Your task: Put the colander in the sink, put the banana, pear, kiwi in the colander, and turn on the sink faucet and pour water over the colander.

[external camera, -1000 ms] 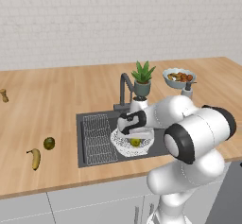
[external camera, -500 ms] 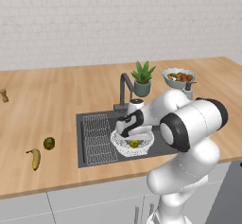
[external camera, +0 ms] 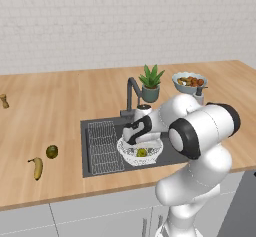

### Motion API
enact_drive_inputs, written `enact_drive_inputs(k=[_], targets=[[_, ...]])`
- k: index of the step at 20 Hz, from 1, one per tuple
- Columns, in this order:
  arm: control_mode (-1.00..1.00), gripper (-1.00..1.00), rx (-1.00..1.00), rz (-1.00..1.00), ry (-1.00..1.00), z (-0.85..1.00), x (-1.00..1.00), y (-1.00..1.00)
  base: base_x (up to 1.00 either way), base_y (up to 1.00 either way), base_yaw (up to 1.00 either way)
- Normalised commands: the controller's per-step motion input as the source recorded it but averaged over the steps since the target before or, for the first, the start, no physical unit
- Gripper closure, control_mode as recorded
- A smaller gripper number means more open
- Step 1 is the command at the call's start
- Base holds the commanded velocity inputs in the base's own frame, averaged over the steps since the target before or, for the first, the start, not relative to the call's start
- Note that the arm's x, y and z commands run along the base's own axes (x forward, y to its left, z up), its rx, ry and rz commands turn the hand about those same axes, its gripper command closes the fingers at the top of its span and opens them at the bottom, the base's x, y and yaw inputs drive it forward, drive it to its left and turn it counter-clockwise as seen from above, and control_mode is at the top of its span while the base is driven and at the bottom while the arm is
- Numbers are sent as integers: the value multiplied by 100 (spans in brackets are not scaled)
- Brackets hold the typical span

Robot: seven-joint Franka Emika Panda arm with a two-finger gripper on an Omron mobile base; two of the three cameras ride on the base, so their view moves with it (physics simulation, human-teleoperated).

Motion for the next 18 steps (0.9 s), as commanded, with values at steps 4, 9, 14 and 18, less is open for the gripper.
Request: enact_drive_inputs(k=[4, 9, 14, 18], targets=[[-100, -100, 0, 0, 0, 1, 0, 0, 0, 0, 0], [-100, -100, 0, 0, 0, 23, 0, -8, 0, 0, 0], [-100, -100, 0, -3, 0, 58, -19, 0, 0, 0, 0], [-100, -100, 0, 0, 0, 53, -54, 0, 0, 0, 0]])
